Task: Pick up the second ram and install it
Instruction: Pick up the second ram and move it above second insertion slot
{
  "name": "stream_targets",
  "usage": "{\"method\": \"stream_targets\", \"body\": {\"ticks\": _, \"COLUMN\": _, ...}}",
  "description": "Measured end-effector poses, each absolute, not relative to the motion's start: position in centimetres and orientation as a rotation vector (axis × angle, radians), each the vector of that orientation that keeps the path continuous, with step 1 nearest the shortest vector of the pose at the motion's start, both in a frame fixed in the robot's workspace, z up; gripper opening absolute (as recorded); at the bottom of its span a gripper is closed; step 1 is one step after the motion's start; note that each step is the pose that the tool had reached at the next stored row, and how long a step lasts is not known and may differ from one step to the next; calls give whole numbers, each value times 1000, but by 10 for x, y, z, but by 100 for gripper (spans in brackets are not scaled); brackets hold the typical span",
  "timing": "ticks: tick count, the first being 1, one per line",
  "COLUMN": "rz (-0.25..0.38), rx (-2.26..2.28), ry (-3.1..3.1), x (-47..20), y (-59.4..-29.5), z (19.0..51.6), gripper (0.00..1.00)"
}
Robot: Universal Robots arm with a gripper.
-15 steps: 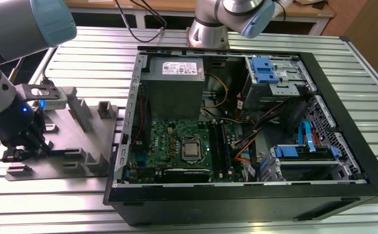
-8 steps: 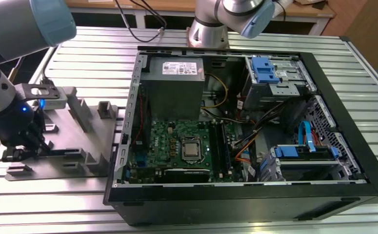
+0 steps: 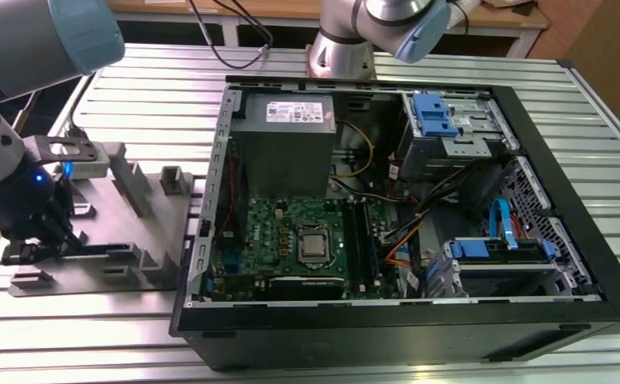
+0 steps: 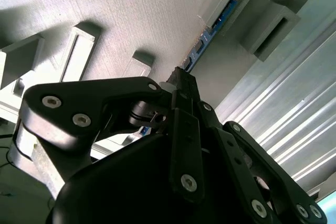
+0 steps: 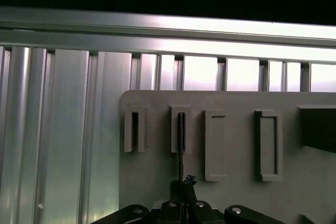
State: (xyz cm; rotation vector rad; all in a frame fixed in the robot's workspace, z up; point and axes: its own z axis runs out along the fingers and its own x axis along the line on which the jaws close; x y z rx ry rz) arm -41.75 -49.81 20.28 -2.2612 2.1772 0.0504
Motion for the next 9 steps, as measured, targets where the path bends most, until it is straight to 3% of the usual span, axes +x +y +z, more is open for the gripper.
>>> {"method": "stream_targets", "body": {"ticks": 9, "rz": 50, "rx": -2261, "ry": 2177, "x": -417, "y": -498, "z": 203, "gripper": 8}}
